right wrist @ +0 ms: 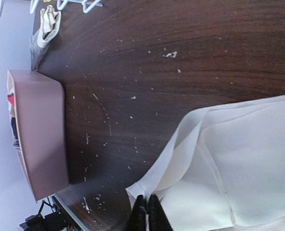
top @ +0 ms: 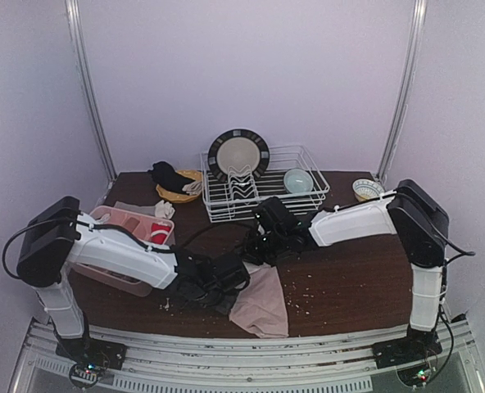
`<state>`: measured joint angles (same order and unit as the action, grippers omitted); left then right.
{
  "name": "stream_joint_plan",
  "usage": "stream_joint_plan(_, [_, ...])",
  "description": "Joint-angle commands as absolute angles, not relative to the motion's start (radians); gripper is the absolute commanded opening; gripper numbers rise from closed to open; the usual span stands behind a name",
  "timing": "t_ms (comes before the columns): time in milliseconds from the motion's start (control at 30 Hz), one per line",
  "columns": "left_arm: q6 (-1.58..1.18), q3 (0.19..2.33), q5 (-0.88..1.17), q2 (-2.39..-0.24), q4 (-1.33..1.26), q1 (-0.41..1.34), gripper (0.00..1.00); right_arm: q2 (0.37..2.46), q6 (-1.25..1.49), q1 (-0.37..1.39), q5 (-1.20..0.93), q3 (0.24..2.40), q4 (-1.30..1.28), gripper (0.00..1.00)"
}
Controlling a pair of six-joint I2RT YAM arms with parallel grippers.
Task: Roll the underwear
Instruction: Rotate the underwear at the center of the board.
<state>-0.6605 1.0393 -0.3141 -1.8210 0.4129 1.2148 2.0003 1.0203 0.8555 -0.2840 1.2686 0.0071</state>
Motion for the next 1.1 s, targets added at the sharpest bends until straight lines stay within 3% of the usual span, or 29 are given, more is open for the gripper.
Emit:
stream_joint_plan(0, [-0.691, 1.017, -0.322, -1.804, 0.423, 1.22, 0.0, 1.968, 0.953, 0.853, -0.263, 1.298, -0.036, 0.17])
stream_joint_plan(100, [-0.709, 1.018, -0.333, -1.793, 0.432, 1.22, 0.0, 1.917, 0.909, 0.853, -0.227, 1.252, -0.048, 0.31])
stream_joint_plan(200, [-0.72, 1.028, -0.323, -1.778, 0.45, 1.22, 0.02, 1.858, 0.875, 0.854, -0.208, 1.2, -0.053, 0.37])
stream_joint_plan(367, [-0.749, 0.995, -0.317, -1.702, 0.466, 1.22, 0.49, 1.749, 0.801, 0.855, -0.154, 1.146, -0.122, 0.43])
stream_joint_plan(467, [-0.764, 0.963, -0.336, -1.615, 0.48, 1.22, 0.7, 1.691, 0.742, 0.859, -0.134, 1.117, -0.175, 0.43])
stream_joint_plan(500, [-0.766, 0.955, -0.343, -1.586, 0.485, 1.22, 0.73, 1.679, 0.727, 0.868, -0.139, 1.099, -0.176, 0.43])
stream_joint_plan(667, [-0.715, 0.955, -0.299, -1.544, 0.451, 1.163, 0.74, 1.663, 0.693, 0.967, -0.114, 1.031, -0.185, 0.38])
stream_joint_plan(1067, [-0.578, 1.198, -0.208, -1.838, 0.46, 1.066, 0.65, 1.655, 0.709, 1.132, 0.001, 0.861, -0.134, 0.3])
